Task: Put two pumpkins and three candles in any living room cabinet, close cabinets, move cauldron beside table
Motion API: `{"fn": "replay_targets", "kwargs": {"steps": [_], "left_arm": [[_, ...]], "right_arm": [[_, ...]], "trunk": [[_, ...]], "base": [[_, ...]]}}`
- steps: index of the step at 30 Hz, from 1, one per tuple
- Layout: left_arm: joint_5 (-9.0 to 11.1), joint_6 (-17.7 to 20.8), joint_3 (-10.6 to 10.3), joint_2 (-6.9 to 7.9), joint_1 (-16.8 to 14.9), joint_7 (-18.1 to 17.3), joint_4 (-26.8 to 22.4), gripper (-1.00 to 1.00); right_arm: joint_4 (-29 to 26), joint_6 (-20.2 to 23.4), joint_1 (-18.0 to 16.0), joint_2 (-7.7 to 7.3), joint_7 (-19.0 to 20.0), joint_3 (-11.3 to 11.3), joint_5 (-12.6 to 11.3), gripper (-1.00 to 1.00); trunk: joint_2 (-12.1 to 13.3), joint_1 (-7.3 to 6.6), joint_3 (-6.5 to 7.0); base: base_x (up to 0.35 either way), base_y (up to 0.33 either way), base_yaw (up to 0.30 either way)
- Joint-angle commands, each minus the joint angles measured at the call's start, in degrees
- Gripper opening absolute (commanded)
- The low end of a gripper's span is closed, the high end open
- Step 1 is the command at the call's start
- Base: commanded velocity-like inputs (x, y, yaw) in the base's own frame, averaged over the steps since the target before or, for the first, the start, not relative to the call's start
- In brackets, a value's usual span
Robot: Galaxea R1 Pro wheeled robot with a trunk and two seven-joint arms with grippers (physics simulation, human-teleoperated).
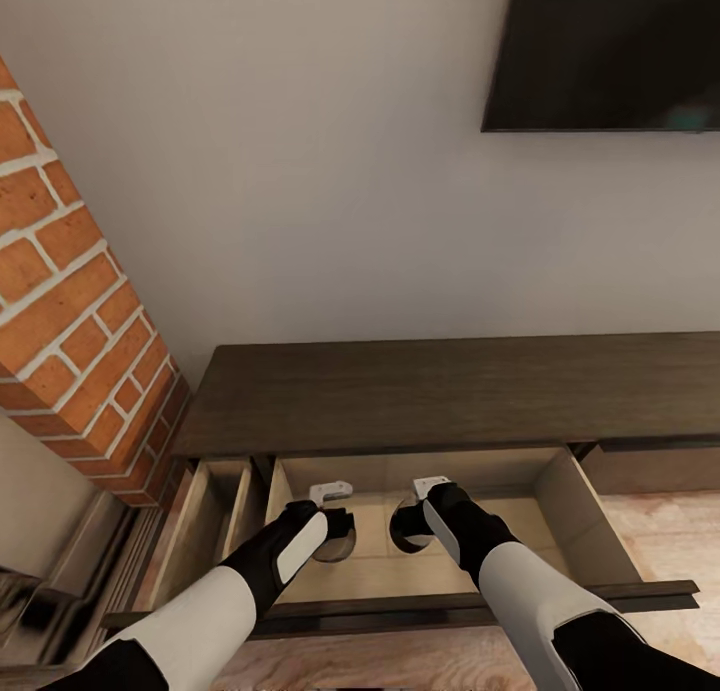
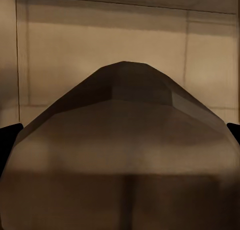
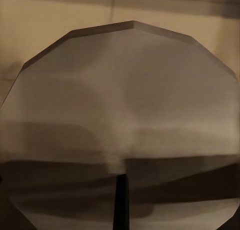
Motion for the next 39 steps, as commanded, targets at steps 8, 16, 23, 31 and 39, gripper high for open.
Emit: {"fn": "replay_targets", "kwargs": {"steps": [8, 16, 23, 31, 39], "left_arm": [[0.6, -0.4, -0.6, 0.03, 0.2, 1.1, -0.2, -1.0], [1.1, -0.6, -0.5, 0.15, 0.3, 1.1, -0.2, -1.0], [1.1, -0.6, -0.2, 0.23, 0.3, 1.1, -0.2, -1.0], [0.8, -1.0, -0.3, 0.24, 0.2, 1.1, -0.2, -1.0], [0.9, -2.3, -0.2, 0.17, -0.6, 1.1, -0.3, -1.0]], "right_arm": [[-0.1, 0.4, -0.2, -0.04, -0.2, 0.4, -0.6, -1.0], [-0.1, 0.3, -0.3, 0.06, -0.3, 0.4, -0.6, -1.0], [-0.1, 0.3, -0.3, 0.07, -0.3, 0.5, -0.6, -1.0], [-0.1, 0.3, -0.4, -0.01, -0.3, 0.5, -0.6, -1.0], [-0.1, -1.2, -1.7, -0.4, -0.3, 0.4, -0.4, -1.0]], "trunk": [[0.0, -0.01, -0.75], [0.0, -0.01, -1.48], [0.0, -0.01, -2.13], [0.0, -0.01, -2.86], [0.0, -0.01, -3.59]], "base": [[0.0, 0.0, 0.0], [0.0, 0.0, 0.0], [0.0, 0.0, 0.0], [0.0, 0.0, 0.0], [0.0, 0.0, 0.0]]}}
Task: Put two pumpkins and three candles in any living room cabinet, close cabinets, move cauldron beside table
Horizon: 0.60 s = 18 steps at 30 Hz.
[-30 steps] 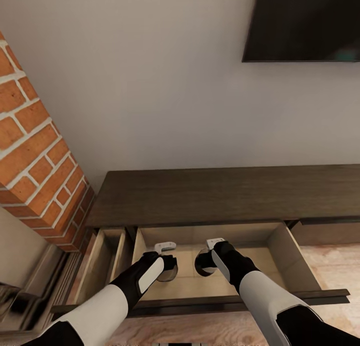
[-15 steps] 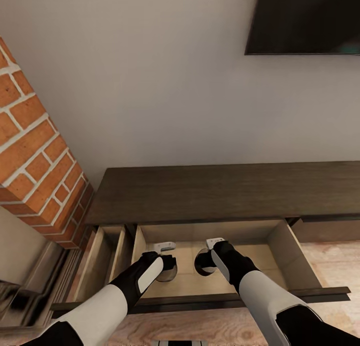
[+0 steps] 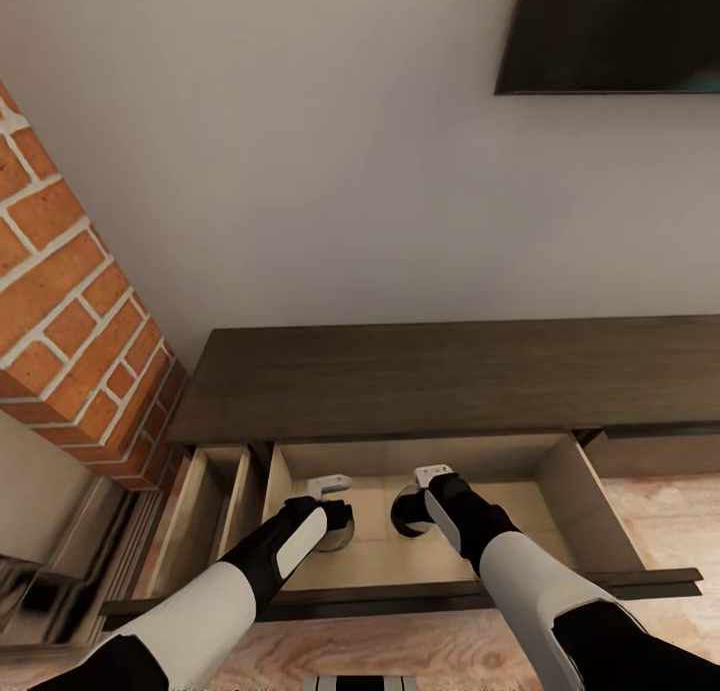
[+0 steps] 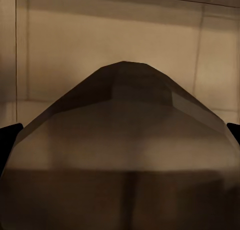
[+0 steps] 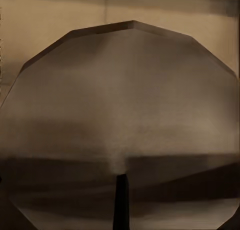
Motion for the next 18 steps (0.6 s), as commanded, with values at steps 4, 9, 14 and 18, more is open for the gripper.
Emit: {"fn": "replay_targets", "kwargs": {"steps": [4, 9, 14, 18], "left_arm": [[0.7, -0.5, -0.4, 0.04, -0.1, 0.6, 0.1, -1.0], [0.8, -0.7, -0.4, 0.03, -0.2, 0.6, 0.4, -1.0], [0.8, -0.5, -0.5, 0.03, -0.2, 0.6, 0.4, -1.0], [0.7, -0.5, -0.6, 0.02, -0.2, 0.7, 0.4, -1.0]], "right_arm": [[0.3, -0.3, -0.9, -0.02, -0.3, 0.3, -0.8, -1.0], [0.3, -0.4, -1.3, 0.1, -0.4, 0.3, -0.9, -1.0], [0.4, -0.4, -1.3, 0.2, -0.4, 0.3, -0.9, -1.0], [0.4, -0.4, -1.4, 0.21, -0.5, 0.3, -0.9, -1.0]], "trunk": [[0.0, -0.01, -0.41], [0.0, -0.01, -0.87], [0.0, -0.01, -1.33], [0.0, -0.01, -1.7]], "base": [[0.0, 0.0, 0.0], [0.0, 0.0, 0.0], [0.0, 0.0, 0.0], [0.0, 0.0, 0.0]]}}
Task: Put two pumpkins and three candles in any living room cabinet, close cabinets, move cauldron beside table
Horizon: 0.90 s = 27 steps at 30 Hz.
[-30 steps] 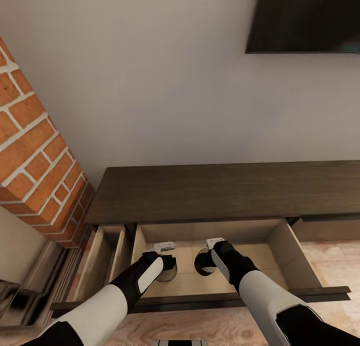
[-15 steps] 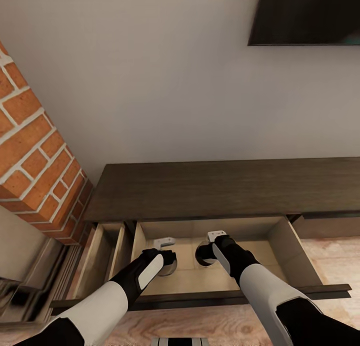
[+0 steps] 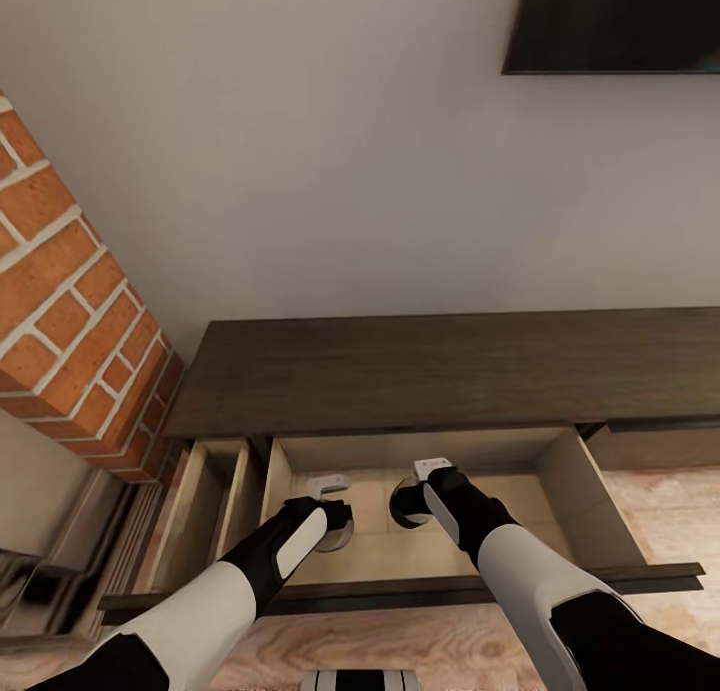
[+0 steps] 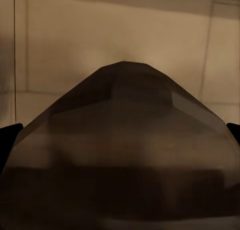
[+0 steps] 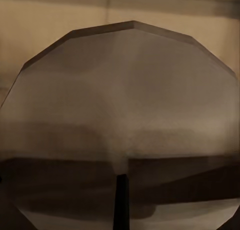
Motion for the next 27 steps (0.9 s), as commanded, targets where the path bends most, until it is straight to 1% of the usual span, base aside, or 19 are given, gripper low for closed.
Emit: {"fn": "replay_targets", "kwargs": {"steps": [1, 12, 19, 27], "left_arm": [[0.5, 0.0, -0.4, 0.05, -0.1, 0.5, -0.1, -1.0], [-0.3, -0.5, -0.5, 0.15, -0.8, 0.2, 1.0, -1.0], [-0.3, -1.3, -0.5, 0.14, -2.1, -0.2, 2.7, -1.0], [-0.2, -1.4, -0.6, -0.21, -3.2, -0.3, 3.2, -1.0]], "right_arm": [[-0.1, 0.3, 0.0, -0.06, -0.3, 0.5, -0.6, -1.0], [-0.2, 0.3, 0.0, -0.06, -0.3, 0.5, -0.6, -1.0], [-0.5, 0.7, 0.0, -0.12, -0.3, 0.5, -0.5, -1.0], [-0.6, 0.8, 0.0, -0.13, -0.3, 0.5, -0.4, -1.0]], "trunk": [[0.0, -0.01, -0.13], [0.0, -0.01, -1.14], [0.0, -0.01, -1.78], [0.0, -0.01, -2.52]], "base": [[0.0, 0.0, 0.0], [0.0, 0.0, 0.0], [0.0, 0.0, 0.0], [0.0, 0.0, 0.0]]}}
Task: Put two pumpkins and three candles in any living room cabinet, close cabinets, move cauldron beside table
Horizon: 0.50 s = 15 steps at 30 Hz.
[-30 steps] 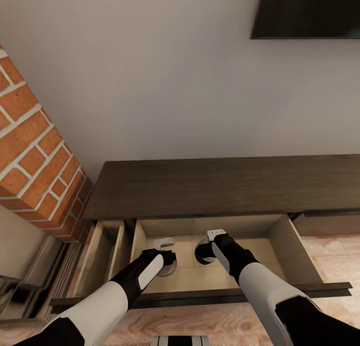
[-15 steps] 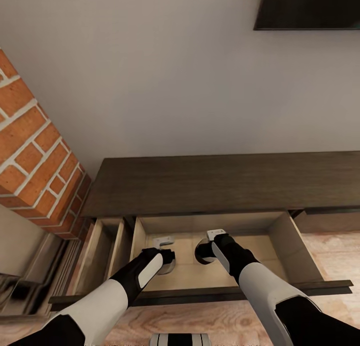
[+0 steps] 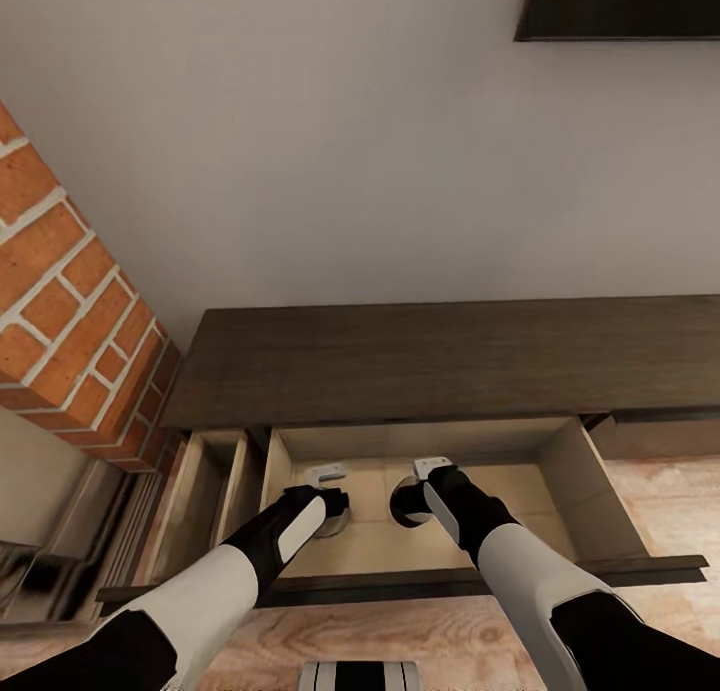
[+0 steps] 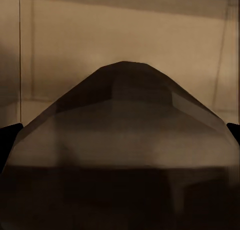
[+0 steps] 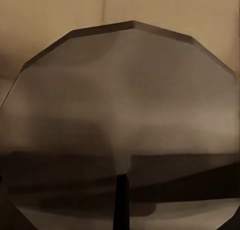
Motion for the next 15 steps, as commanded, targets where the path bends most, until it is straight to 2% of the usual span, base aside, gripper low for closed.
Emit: {"fn": "replay_targets", "kwargs": {"steps": [1, 10, 15], "left_arm": [[0.5, 0.2, -0.5, -0.01, -0.3, 0.5, -0.3, -1.0], [0.7, 0.8, -0.5, -0.19, -1.2, 0.4, -0.8, -1.0], [0.7, 0.9, -0.5, -0.2, -1.3, 0.4, -0.8, -1.0]], "right_arm": [[-0.1, 0.3, 0.0, -0.06, -0.3, 0.5, -0.6, -1.0], [-0.2, 0.3, -0.1, -0.15, -0.3, 0.5, -0.6, -1.0], [-0.3, 0.3, -0.3, -0.24, -0.4, 0.5, -0.6, -1.0]], "trunk": [[0.0, -0.01, -0.13], [0.0, -0.01, -0.96], [-2.0, 1.09, -2.31]], "base": [[0.0, 0.0, 0.0], [0.0, 0.0, 0.0], [0.0, 0.0, 0.0]]}}
